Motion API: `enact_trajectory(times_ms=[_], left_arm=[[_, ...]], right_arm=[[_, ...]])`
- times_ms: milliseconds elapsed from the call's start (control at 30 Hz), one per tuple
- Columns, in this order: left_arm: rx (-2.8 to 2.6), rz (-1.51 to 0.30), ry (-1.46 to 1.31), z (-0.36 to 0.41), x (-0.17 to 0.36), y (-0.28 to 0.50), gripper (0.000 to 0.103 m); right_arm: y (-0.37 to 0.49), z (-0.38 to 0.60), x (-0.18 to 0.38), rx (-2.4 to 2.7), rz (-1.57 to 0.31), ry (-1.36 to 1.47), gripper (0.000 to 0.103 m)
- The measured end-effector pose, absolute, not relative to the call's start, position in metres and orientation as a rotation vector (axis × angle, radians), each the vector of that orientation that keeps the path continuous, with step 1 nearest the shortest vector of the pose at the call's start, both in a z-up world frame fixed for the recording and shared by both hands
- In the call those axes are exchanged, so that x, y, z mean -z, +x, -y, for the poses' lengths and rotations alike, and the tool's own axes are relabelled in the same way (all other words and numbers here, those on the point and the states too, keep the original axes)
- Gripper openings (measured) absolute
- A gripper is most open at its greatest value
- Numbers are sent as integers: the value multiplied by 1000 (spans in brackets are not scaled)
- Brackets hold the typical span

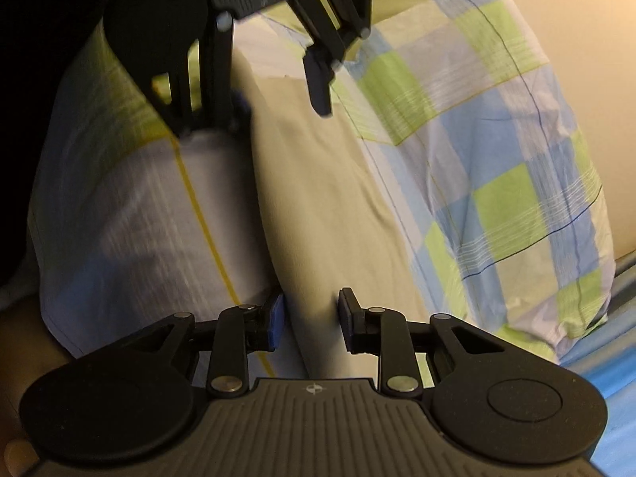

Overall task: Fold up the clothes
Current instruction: 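Grasp the folded beige garment's two ends with both grippers, then lift the folded garment with both grippers and carry it to the chair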

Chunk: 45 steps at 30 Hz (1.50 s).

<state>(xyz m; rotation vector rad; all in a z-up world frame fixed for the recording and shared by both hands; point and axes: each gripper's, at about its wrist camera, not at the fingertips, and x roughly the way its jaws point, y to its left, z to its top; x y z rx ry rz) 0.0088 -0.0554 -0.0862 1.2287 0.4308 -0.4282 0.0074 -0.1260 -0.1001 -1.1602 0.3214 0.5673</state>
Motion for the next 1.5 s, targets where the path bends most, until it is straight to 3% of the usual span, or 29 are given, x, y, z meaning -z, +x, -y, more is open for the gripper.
enact_trajectory(times_ms=[100, 167, 233, 300, 467, 833, 1167, 1500], left_arm=[[433, -430, 1240, 53, 88, 8, 41], [442, -435, 1251, 54, 91, 8, 31], [458, -448, 1276, 58, 95, 7, 11], [469, -447, 1308, 59, 100, 5, 6], [442, -405, 1320, 53, 87, -4, 5], [425, -173, 1364, 88, 5, -40, 5], [650, 175, 1339, 199, -54, -82, 5], [1115, 477, 1212, 349, -90, -158, 5]], right_arm=[[12, 143, 101, -533, -351, -1158, 18], [12, 146, 102, -533, -354, -1169, 15], [12, 145, 103, -528, -359, -1171, 11], [12, 143, 100, -520, -370, -1158, 8], [3, 148, 77, -500, -332, -1130, 7], [-54, 198, -4, -337, -245, -1053, 6], [-151, 295, -59, 36, -328, -1013, 6], [-271, 397, -85, 480, -558, -924, 6]])
